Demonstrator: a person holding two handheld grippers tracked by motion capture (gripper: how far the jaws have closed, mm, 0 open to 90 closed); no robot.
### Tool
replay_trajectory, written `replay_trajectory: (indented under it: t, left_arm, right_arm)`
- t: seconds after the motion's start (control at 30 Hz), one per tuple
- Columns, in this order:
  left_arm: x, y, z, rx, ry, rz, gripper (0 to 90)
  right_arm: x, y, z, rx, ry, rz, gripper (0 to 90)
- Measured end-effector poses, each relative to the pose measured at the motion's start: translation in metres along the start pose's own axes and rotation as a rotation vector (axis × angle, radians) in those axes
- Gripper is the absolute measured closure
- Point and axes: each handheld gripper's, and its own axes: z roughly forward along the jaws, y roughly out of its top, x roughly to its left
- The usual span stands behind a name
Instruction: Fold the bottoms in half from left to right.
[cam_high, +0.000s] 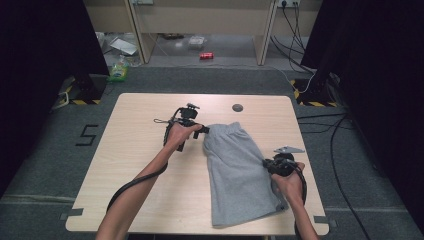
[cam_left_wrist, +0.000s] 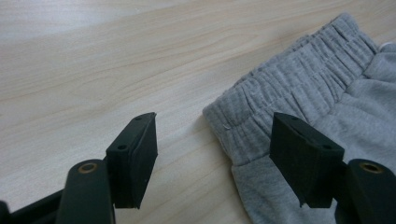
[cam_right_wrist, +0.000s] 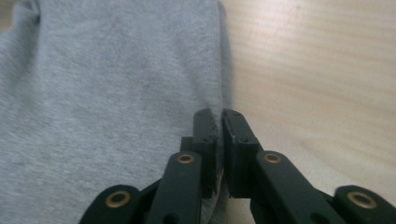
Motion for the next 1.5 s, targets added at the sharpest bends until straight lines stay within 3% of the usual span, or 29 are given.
replay_trajectory:
  t: [0.1, 0.2, 0.23, 0.27, 0.4, 0.43, 0.57, 0.6, 0.67, 0.73, 0.93, 1.03, 1.1, 1.13, 1.27, 1.43, 1.5]
  left_arm:
    - [0.0, -0.001, 0.002, 0.0, -0.005, -0.007, 31.8]
    - [0.0, -0.002, 0.003, 0.001, -0.011, -0.004, 31.4]
    - [0.0, -0.002, 0.003, 0.001, -0.011, -0.004, 31.3]
    - [0.001, -0.003, 0.002, 0.0, -0.008, -0.007, 31.2]
    - [0.002, -0.003, 0.002, 0.0, -0.003, -0.013, 31.1]
    - [0.002, -0.003, 0.002, -0.001, -0.003, -0.015, 31.0]
    - [0.0, -0.003, 0.0, 0.0, -0.007, -0.004, 30.8]
    - [0.0, -0.003, 0.0, -0.003, -0.007, -0.009, 30.8]
    - [0.001, -0.003, 0.0, -0.002, -0.006, -0.012, 30.8]
    - [0.001, -0.003, 0.001, 0.001, -0.007, -0.009, 30.8]
    - [-0.001, -0.003, 0.003, 0.004, -0.007, -0.009, 30.9]
    - [-0.001, -0.003, 0.004, 0.003, -0.004, -0.014, 30.8]
    - [-0.001, -0.003, 0.004, 0.003, -0.003, -0.017, 30.8]
    - [-0.001, -0.003, 0.005, 0.004, -0.001, -0.017, 30.8]
    - [-0.003, -0.004, 0.008, 0.006, -0.003, -0.025, 31.2]
    - [-0.005, -0.005, 0.012, 0.009, 0.003, -0.024, 32.3]
    - [-0.007, -0.005, 0.014, 0.012, 0.004, -0.019, 35.3]
  right_arm:
    - [0.001, 0.001, -0.01, -0.022, -0.027, -0.002, 68.1]
    - [0.01, -0.007, -0.036, -0.055, -0.019, -0.013, 61.5]
    - [0.01, -0.007, -0.036, -0.055, -0.019, -0.013, 61.5]
    - [0.017, -0.02, -0.05, -0.06, -0.016, -0.038, 58.8]
    - [0.026, -0.038, -0.063, -0.058, -0.004, -0.039, 57.6]
    - [0.029, -0.05, -0.066, -0.029, -0.028, -0.057, 57.4]
    - [0.027, -0.069, -0.071, 0.004, -0.02, -0.062, 66.2]
    - [0.027, -0.069, -0.071, 0.004, -0.02, -0.062, 72.4]
    - [0.026, -0.076, -0.079, 0.0, -0.02, -0.092, 85.2]
    - [0.025, -0.079, -0.083, 0.016, -0.038, -0.115, 87.3]
    - [0.019, -0.087, -0.081, 0.036, -0.048, -0.114, 88.8]
    - [0.023, -0.081, -0.085, 0.009, -0.068, -0.147, 87.0]
    - [0.028, -0.076, -0.091, -0.029, -0.089, -0.145, 78.0]
    - [0.028, -0.076, -0.091, -0.029, -0.089, -0.145, 78.0]
    - [0.043, -0.073, -0.091, -0.077, -0.045, -0.122, 63.7]
    - [0.06, -0.069, -0.09, -0.103, 0.016, -0.131, 59.9]
    - [0.078, -0.068, -0.088, -0.108, 0.07, -0.159, 59.0]
